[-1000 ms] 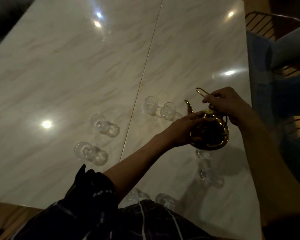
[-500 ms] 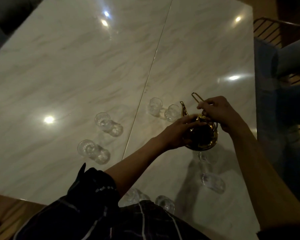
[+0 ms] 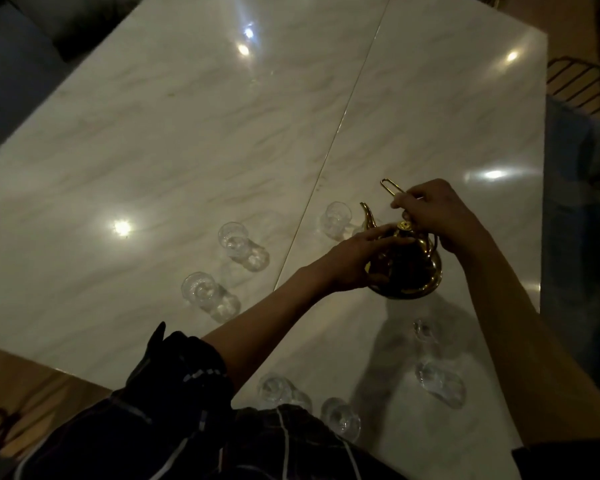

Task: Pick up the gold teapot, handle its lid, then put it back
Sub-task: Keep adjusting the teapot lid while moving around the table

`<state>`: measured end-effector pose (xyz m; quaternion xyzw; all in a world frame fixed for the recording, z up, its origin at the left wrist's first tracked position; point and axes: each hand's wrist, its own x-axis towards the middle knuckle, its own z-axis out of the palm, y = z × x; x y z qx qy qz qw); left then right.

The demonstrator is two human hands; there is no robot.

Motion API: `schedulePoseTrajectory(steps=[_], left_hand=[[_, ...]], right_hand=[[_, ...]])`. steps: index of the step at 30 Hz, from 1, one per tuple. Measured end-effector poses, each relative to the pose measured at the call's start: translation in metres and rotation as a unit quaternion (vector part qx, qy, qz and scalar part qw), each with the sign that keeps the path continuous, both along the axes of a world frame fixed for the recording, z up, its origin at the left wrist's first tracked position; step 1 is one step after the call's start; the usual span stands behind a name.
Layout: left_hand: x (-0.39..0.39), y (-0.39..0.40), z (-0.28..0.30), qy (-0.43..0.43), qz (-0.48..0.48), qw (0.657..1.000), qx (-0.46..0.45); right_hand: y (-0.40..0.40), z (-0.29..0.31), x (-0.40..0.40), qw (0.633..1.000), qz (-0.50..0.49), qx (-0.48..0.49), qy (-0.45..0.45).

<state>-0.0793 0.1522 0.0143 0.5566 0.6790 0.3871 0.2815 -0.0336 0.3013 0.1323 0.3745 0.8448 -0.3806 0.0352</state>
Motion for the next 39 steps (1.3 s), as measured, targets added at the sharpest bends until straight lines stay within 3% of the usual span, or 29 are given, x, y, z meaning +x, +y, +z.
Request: schedulePoseTrajectory(steps=[11,39], left_hand=[[-0.002,0.005,0.001,-0.043,-0.004,0.999,0.008],[0.013,0.018,0.034,-0.033,0.013,0.997,0.065]], right_hand=[[0.002,0.007,-0.012,0.999,0.016,0.026,-0.034],[0.011,0.050,-0.005,0.997,0.031,0.042,-0.050]])
